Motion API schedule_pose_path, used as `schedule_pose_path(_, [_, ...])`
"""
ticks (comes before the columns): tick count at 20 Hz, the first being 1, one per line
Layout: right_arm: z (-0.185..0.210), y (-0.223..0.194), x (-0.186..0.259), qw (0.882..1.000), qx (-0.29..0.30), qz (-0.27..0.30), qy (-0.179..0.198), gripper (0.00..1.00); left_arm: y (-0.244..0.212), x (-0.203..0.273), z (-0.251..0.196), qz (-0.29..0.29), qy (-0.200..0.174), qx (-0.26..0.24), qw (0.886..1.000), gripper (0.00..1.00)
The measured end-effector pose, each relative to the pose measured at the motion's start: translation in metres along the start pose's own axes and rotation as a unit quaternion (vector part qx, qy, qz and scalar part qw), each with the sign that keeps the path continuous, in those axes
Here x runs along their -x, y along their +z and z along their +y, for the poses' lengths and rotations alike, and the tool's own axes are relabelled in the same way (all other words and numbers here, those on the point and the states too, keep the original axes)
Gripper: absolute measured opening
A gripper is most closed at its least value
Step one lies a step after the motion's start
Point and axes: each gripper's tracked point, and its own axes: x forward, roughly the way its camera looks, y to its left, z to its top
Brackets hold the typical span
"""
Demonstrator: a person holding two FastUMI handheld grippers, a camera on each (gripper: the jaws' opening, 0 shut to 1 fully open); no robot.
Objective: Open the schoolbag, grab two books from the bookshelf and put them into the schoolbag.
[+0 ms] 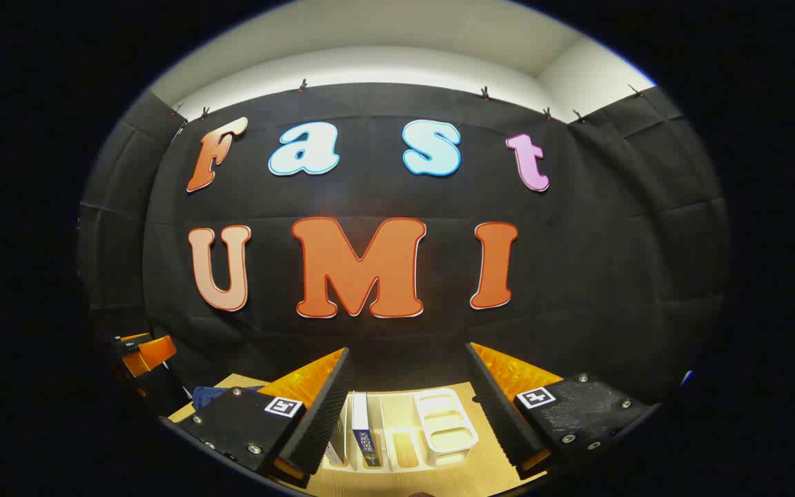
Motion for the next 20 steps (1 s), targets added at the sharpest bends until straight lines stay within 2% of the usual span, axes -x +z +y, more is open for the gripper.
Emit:
schedule_pose_path(2, [-0.011,0.005,-0.006,1.000,0.015,-0.010,0.007,0.97,-0.009,0.003,0.003,0.007,0.034,0.001,0.999,0.94])
schedule_pose_path(7, [-0.025,0.004,-0.020,0.998,0.027,-0.013,0.047,0.96,0.001,0.005,-0.021,-0.012,0.057,0.038,0.998,0.94])
schedule_pose_path(10, [-0.028,0.000,-0.023,0.998,0.007,-0.005,0.062,0.96,0.004,0.006,-0.023,-0.008,0.072,-0.002,0.997,0.94])
schedule_pose_path(13, [-0.033,-0.005,-0.026,0.998,0.012,0.000,0.058,0.97,0.008,0.008,-0.034,-0.005,0.071,-0.046,0.996,0.94])
schedule_pose_path(15, [-0.035,-0.013,-0.027,0.998,0.016,0.014,0.058,1.00,0.004,0.006,-0.042,0.003,0.066,-0.070,0.995,0.93])
schedule_pose_path(16, [-0.035,-0.015,-0.027,0.998,0.014,0.018,0.058,0.97,0.001,0.005,-0.045,0.007,0.063,-0.087,0.994,0.93])
schedule_pose_path(20, [-0.047,-0.016,-0.026,0.999,0.000,0.015,0.035,0.97,-0.005,0.004,-0.057,0.011,0.045,-0.132,0.990,0.94])
